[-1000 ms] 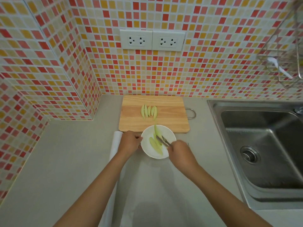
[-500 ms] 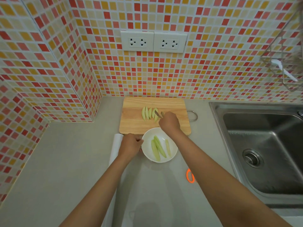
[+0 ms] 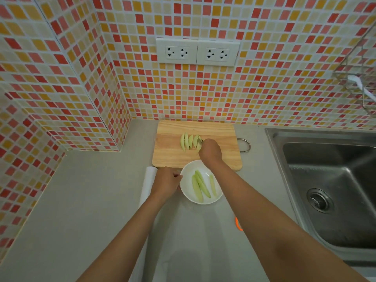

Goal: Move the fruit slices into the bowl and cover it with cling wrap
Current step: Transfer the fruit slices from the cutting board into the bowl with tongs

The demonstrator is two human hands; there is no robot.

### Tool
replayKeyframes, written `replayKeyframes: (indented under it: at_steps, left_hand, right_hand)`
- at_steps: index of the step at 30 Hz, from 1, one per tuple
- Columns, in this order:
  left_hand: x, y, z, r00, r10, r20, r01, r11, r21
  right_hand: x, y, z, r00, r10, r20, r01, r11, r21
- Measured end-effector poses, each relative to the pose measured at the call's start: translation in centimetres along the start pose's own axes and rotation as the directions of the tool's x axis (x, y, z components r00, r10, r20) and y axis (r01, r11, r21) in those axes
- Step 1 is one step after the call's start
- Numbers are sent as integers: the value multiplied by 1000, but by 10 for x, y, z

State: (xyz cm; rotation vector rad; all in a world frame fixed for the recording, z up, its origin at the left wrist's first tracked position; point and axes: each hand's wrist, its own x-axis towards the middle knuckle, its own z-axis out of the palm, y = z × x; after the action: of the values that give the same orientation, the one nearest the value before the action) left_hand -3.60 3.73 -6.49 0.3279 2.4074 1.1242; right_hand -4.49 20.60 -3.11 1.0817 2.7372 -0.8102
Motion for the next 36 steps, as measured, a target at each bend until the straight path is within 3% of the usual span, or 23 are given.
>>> replayKeyframes:
  at_steps: [11, 17, 20, 27, 36]
  left_hand:
    - [-1, 2, -3, 999, 41, 16, -42, 998, 38]
    - [-3, 5, -4, 999, 23, 24, -24, 999, 39]
    - [-3, 5, -4, 1000, 20, 23, -21, 999, 29]
    - [-1, 5, -3, 1000, 18, 18, -19, 999, 28]
    - [1, -1, 0, 1000, 17, 2, -17, 1000, 20]
  right_hand:
    - [-41, 21, -44, 998, -23, -60, 33, 984, 173]
    - [-106, 51, -34, 990, -63, 127, 60, 998, 24]
    - [-118, 58, -23, 988, -23, 152, 27, 999, -28]
    - [-61, 18, -36, 1000, -19, -21, 23, 977, 211]
    - [-4, -13, 0, 1000, 29, 0, -28, 984, 178]
